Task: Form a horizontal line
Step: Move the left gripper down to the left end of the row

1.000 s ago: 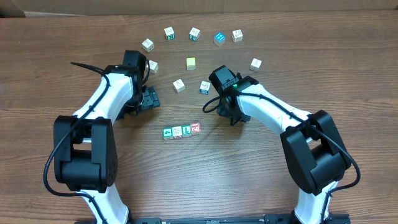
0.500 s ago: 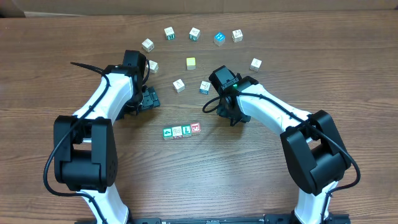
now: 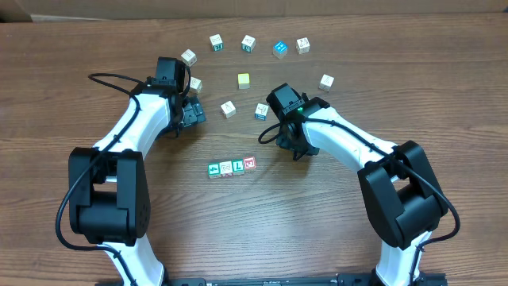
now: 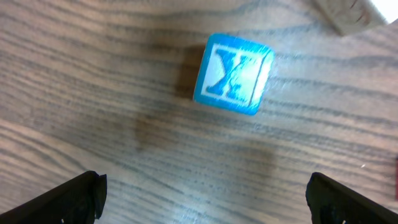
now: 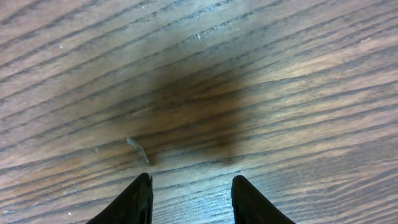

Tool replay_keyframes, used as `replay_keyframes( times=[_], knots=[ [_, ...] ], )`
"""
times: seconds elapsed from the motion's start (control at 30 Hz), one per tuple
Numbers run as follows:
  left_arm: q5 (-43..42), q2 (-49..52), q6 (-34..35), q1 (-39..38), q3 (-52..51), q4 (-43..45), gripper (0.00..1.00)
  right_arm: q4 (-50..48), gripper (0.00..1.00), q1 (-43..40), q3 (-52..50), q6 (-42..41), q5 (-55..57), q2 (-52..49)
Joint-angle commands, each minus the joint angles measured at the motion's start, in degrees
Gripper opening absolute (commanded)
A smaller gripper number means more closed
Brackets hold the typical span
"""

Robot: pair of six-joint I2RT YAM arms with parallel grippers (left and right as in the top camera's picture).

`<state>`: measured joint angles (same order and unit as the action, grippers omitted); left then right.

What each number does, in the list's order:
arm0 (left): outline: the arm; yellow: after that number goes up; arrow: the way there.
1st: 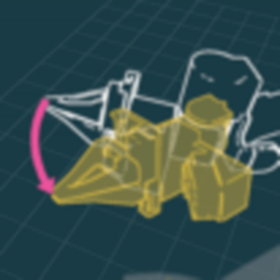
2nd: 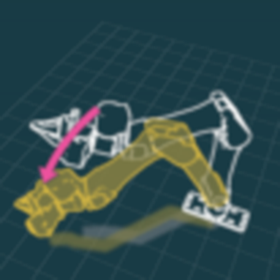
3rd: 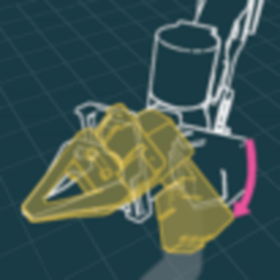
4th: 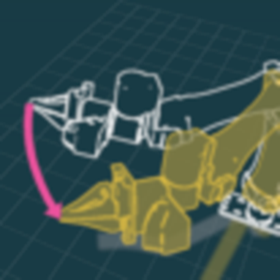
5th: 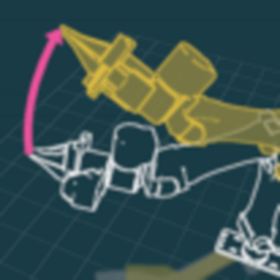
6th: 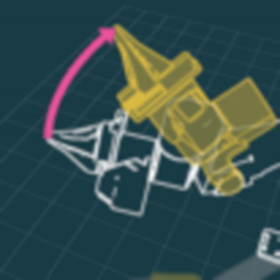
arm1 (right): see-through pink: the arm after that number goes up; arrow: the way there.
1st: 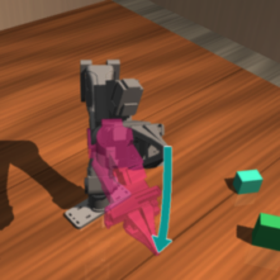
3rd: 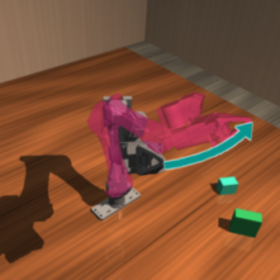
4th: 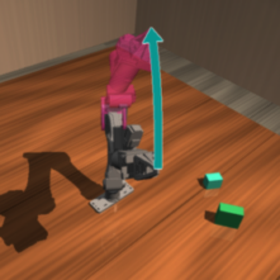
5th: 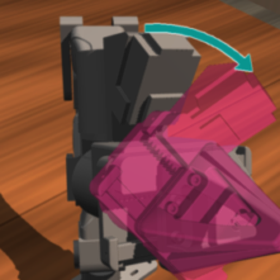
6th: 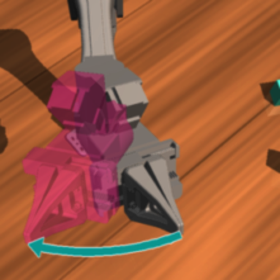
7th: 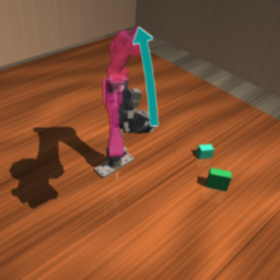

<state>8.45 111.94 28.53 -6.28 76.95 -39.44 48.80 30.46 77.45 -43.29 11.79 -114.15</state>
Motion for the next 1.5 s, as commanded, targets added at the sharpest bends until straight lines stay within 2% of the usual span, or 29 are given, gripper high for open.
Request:
replay_keyframes(
  times=[0.0, 0.13, 0.2, 0.23, 0.27, 0.3, 0.33, 0.47, 0.63, 0.77, 1.0, 1.17, 1.47],
  knots=[
    [-0.87, 0.57, 0.20, -0.11, 0.00, 0.22, 1.00, -1.11, 0.39, 0.15, -0.35, -0.02, -0.04, 0.66],
    [-4.85, 0.57, -0.17, -0.11, 0.00, -3.91, 1.00, -0.63, 0.38, 0.17, -0.35, 0.00, -0.02, 0.66],
    [-4.92, 0.57, -4.15, -0.09, 0.02, -4.07, 0.96, -0.26, 0.38, 0.15, -0.35, 0.00, 0.00, 0.66],
    [-4.83, 0.57, -6.71, -0.04, 0.02, -4.52, 0.71, -0.26, 0.38, 0.15, -0.35, 0.00, 0.02, 0.66],
    [-4.79, 0.57, -8.61, -0.02, 0.02, -4.96, 0.35, -0.31, 0.38, 0.15, -0.35, 0.00, 0.02, 0.66],
    [-4.83, 0.57, -9.29, 0.02, 0.02, -5.68, 0.07, -0.44, 0.38, 0.15, -0.35, 0.00, 0.04, 0.66],
    [-4.92, 0.50, -9.27, 0.02, 0.15, -6.88, 0.04, -0.48, 0.38, 0.15, -0.35, 0.00, 0.17, 0.66],
    [-6.62, -0.28, -7.67, 0.00, 2.67, -15.65, 0.04, -0.46, 0.34, 0.15, -0.35, 0.02, 0.20, 0.66],
    [-9.03, -3.69, -7.30, 0.00, 3.06, -19.93, 0.04, 0.50, 0.34, 0.15, -0.35, 0.24, 0.17, 0.66],
    [-11.67, -4.04, -7.32, -0.17, 2.45, -24.68, 0.04, 1.01, 0.21, 0.17, -0.35, 2.01, -0.48, 0.66],
    [-12.57, -4.02, -7.32, -0.63, -3.39, -23.67, 0.04, 0.55, 0.04, 0.17, -0.28, 3.26, -2.97, 0.68],
    [-13.68, -4.02, -7.30, -0.61, -7.74, -19.96, 0.04, -0.48, 0.04, 0.22, -0.31, 9.29, -9.51, 0.66],
    [-17.27, -4.02, -7.30, -0.66, -12.33, -12.72, 0.04, -0.66, 0.04, 2.62, -0.31, 9.27, -13.11, 0.66]
  ],
)
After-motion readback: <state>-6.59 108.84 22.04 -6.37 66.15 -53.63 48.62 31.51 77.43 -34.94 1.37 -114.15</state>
